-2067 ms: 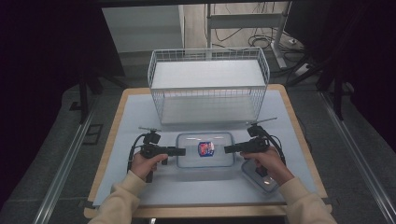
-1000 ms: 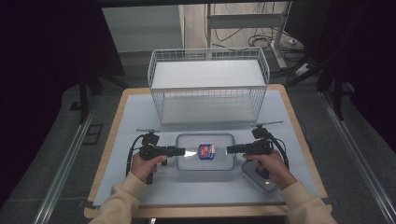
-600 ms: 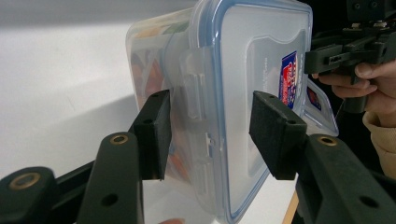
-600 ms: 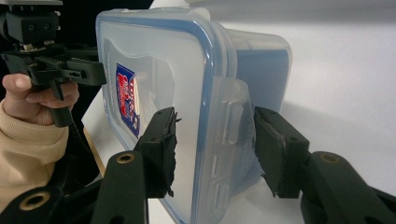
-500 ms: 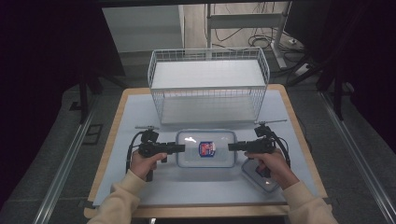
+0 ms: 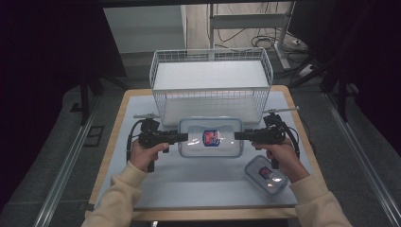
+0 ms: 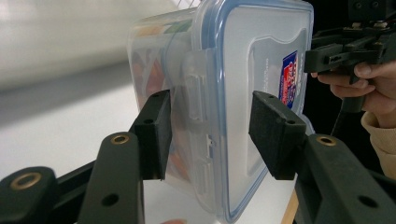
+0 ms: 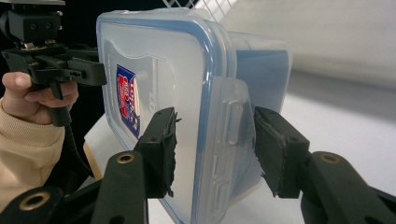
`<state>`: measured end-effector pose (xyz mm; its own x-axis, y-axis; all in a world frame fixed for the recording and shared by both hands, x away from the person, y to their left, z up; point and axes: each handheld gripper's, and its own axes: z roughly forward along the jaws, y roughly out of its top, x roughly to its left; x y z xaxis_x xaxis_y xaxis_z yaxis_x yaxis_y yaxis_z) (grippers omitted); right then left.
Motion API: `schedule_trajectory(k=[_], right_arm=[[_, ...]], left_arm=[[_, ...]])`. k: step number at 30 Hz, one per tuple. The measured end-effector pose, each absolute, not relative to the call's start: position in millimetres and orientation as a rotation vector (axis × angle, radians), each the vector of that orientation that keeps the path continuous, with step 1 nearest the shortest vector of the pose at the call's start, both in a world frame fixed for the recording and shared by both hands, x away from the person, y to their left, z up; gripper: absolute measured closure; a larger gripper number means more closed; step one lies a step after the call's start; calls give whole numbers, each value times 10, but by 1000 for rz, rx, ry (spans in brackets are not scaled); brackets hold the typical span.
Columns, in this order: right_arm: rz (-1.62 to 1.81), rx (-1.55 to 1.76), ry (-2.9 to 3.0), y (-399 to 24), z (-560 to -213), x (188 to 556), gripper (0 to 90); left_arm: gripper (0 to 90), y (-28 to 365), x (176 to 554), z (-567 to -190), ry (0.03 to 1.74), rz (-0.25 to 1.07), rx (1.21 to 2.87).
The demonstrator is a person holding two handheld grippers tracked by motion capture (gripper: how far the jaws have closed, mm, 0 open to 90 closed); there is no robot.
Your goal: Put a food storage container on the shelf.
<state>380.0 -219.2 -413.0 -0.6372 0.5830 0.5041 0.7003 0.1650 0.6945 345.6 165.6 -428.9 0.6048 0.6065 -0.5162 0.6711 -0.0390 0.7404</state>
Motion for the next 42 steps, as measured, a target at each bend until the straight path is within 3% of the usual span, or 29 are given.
schedule_trajectory(k=[15,28,42], right_arm=[[-1639,-1234,-2354,-2249,-3470,4042,505],[-1696,-1213,-2381,-2194,-3076,4366,504],[-1677,-1228,-2356,-2155,-2800,4905,505]], left_arm=[[504,1602,3795,-3575,974,25,1734],[503,1656,4117,-3227,942,65,1729],[501,1706,4702,-2895,961,51,1744]])
